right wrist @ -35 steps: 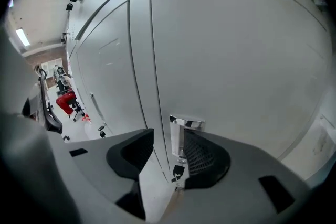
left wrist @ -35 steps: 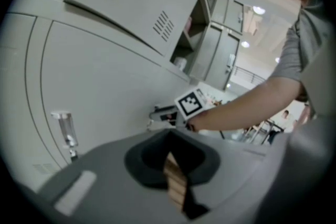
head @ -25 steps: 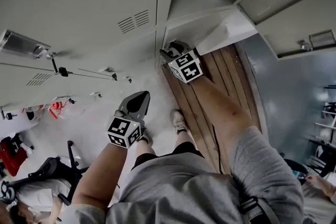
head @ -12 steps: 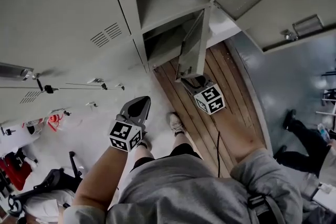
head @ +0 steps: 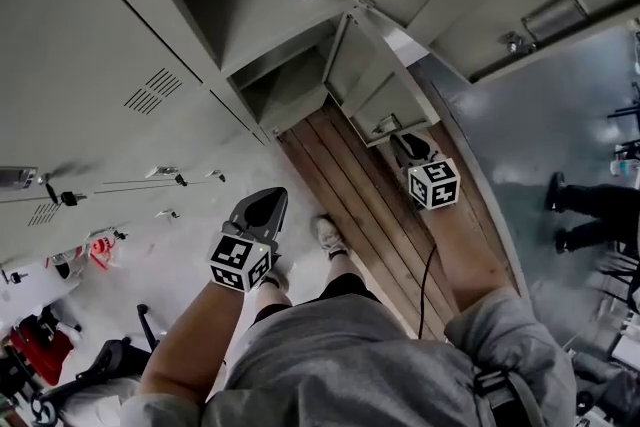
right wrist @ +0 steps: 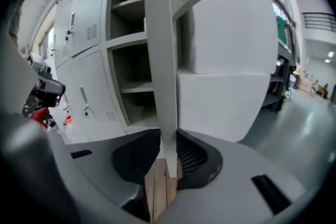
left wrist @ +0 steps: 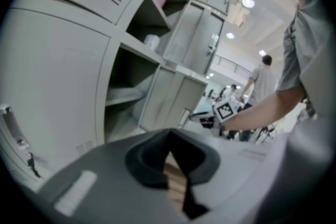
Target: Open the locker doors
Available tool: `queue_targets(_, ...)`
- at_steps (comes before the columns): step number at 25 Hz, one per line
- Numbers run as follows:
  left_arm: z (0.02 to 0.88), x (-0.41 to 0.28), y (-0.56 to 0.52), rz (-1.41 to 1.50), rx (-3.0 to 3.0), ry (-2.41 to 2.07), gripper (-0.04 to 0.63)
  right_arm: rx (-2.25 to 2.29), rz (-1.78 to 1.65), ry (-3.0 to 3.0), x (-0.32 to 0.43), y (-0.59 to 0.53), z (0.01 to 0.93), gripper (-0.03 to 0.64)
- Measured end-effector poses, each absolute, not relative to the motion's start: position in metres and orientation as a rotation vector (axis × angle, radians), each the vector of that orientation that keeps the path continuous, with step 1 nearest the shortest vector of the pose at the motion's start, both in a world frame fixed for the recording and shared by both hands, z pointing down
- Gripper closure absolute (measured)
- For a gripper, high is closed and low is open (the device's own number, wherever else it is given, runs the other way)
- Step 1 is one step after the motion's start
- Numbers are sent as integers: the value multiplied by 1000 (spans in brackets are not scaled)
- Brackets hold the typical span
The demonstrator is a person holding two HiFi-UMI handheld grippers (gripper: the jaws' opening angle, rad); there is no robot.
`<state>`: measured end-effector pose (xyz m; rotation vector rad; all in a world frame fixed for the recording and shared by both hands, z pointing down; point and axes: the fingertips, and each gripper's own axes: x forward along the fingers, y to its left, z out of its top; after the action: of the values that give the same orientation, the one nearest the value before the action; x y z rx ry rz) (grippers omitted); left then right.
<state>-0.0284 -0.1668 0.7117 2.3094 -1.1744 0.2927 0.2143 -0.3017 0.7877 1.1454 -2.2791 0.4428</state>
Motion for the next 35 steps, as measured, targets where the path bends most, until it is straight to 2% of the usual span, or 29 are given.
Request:
queue_targets(6,714,-11,-174,319,2333,-1151,591,1296,461,-2200,260,-346,785,528)
queue_targets(16,717,8,-177,336,2343,-1117,591,1348,456,-2142,277,-373,782,527)
queue_targets(19,718,8,-179,334,2340,-1121,591,1462,529,-2106,286,-366,781,461)
queue_targets(22,720,8,-180,334,2333,-1125,591,1567,608,-2052,290,-334,789,459)
queue_targets(24,722,7,-181,338,2329,-1130,591,1515,693,-2056,272,-300,807,461)
queue_targets(29,734,1,-185,336,2277,-1159,592,1113,786,-2167,172,-212,849,579)
queue_targets(35,750,-2,-181,368,2206,-1128,594,885,769,-2242,92,-171,854,591)
